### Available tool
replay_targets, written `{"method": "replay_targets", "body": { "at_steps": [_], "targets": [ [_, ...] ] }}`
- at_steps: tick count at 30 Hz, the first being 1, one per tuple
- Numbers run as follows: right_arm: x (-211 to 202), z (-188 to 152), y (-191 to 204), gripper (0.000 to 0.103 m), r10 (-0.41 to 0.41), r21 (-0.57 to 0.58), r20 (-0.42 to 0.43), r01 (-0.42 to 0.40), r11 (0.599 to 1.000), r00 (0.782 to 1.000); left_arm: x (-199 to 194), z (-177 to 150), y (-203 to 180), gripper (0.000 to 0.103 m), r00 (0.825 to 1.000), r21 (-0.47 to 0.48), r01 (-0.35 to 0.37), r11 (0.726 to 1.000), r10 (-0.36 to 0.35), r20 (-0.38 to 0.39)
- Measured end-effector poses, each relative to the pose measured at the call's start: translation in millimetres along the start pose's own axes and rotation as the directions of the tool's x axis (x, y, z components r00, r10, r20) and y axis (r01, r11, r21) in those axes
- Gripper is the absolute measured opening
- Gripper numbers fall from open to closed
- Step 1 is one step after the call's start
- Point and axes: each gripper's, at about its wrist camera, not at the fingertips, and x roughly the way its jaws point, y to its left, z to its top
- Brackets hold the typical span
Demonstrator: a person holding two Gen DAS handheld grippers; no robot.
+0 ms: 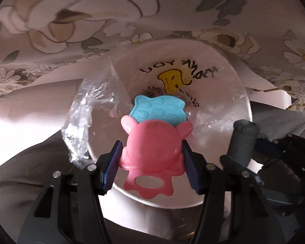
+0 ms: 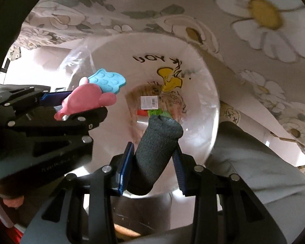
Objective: Collect trash
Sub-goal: 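Lower the pig teether into the bin and open the left tool while the right tool releases the foam tube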
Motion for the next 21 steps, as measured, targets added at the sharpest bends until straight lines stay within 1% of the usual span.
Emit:
{"method": "replay_targets", "body": {
  "at_steps": [2, 4, 6, 10, 14, 17, 18, 21],
  "targets": [
    [6, 5, 1, 0.04, 0.009, -0.007, -0.001, -0.009, 1.0, 1.0, 7, 3, 0, 0.058, 1.0, -0.003, 0.006, 1.0, -0.006, -0.008],
    [12, 11, 3, 0.04, 0.001, -0.021, 0.005, -0.001, 1.0, 1.0, 13, 7, 1, 0.058, 1.0, -0.007, 0.004, 1.0, -0.004, -0.011],
    [18, 14, 3, 0.04, 0.0, -0.035, 0.019, 0.001, 0.999, 1.0, 21, 12, 6, 0.058, 1.0, -0.03, 0.018, 0.999, -0.019, -0.024],
    [31, 21, 0, 0.041, 0.031, -0.055, 0.037, -0.029, 0.998, 0.999, 28, 15, 10, 0.058, 0.998, -0.045, 0.048, 0.998, -0.049, -0.031],
    [39, 27, 0, 0.041, 0.038, -0.071, 0.045, -0.034, 0.997, 0.998, 34, 20, 9, 0.058, 0.999, -0.044, 0.037, 0.998, -0.038, -0.027],
    [40, 28, 1, 0.041, 0.034, -0.086, 0.069, -0.028, 0.996, 0.997, 39, 25, 7, 0.058, 0.999, -0.055, 0.034, 0.998, -0.036, -0.032],
    [41, 29, 1, 0.042, 0.034, -0.089, 0.069, -0.028, 0.996, 0.997, 40, 25, 7, 0.058, 0.999, -0.055, 0.03, 0.998, -0.031, -0.033],
    [41, 27, 0, 0.053, 0.0, -0.09, 0.071, 0.006, 0.996, 0.998, 40, 25, 6, 0.059, 1.0, -0.046, 0.013, 0.999, -0.014, -0.028]
  ]
}}
